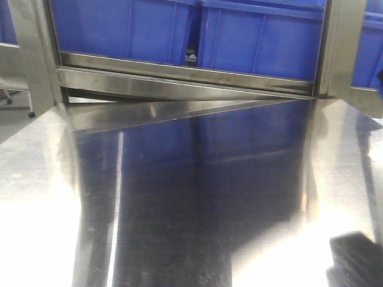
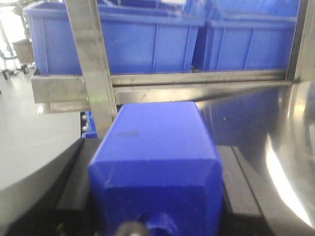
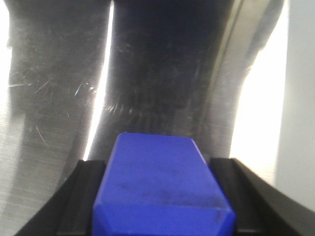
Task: Pick and sort blue part to right shelf
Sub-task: 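Lift the blue bottle with the right gripper, holding both bottles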
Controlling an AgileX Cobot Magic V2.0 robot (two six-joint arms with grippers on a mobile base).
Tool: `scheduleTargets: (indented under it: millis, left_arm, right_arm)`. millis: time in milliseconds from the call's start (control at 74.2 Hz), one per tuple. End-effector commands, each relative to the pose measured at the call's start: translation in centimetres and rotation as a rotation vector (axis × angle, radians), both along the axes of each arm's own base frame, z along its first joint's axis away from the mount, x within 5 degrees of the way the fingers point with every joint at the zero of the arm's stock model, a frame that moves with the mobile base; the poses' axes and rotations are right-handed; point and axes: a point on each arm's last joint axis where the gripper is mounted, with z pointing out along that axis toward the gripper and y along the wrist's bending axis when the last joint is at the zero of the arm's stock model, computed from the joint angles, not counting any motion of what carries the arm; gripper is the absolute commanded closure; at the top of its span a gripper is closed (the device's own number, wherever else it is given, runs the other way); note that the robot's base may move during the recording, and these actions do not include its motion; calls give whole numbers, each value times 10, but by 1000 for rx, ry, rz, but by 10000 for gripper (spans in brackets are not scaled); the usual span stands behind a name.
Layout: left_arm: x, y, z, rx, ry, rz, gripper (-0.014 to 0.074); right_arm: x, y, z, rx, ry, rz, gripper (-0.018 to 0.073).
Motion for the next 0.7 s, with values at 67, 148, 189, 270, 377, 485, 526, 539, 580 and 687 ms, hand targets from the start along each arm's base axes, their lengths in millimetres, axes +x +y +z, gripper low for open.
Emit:
scheduleTargets:
  millis: [67,148,189,270,377,485,526,539,580,687]
  left_arm:
    - [-7,2,14,-18,-113,-25,260]
    - [-7,2,14,-18,-113,-25,260]
    - [-7,2,13,-17,-111,-25,260]
    - [-7,2,13,-17,-111,-25,260]
    - [-7,2,13,-17,-111,-25,261]
    - [-7,2,13,-17,-111,-25,261]
    - [-7,2,13,-17,-111,-25,261]
    - [-7,2,13,-17,-111,-25,261]
    - [-7,2,13,-17,-111,-25,261]
    - [-7,2,13,-17,-111,-25,261]
  right_arm:
    - [-28,-12,40,22,-269,33,270]
    - [-47,-19,53,47,-357,33,270]
    - [-59,-23,59,57,-399,32,270]
    - [-82,-32,67,65,-469,33,270]
    - [-112,-43,71,65,-529,29,270]
    - [-137,-53,71,50,-570,30,270]
    - [-146,-57,70,44,-586,32,270]
    - [-149,-58,69,38,-593,35,270]
    - [-157,-61,68,30,-608,37,270]
    - [-173,-68,65,33,-640,32,270]
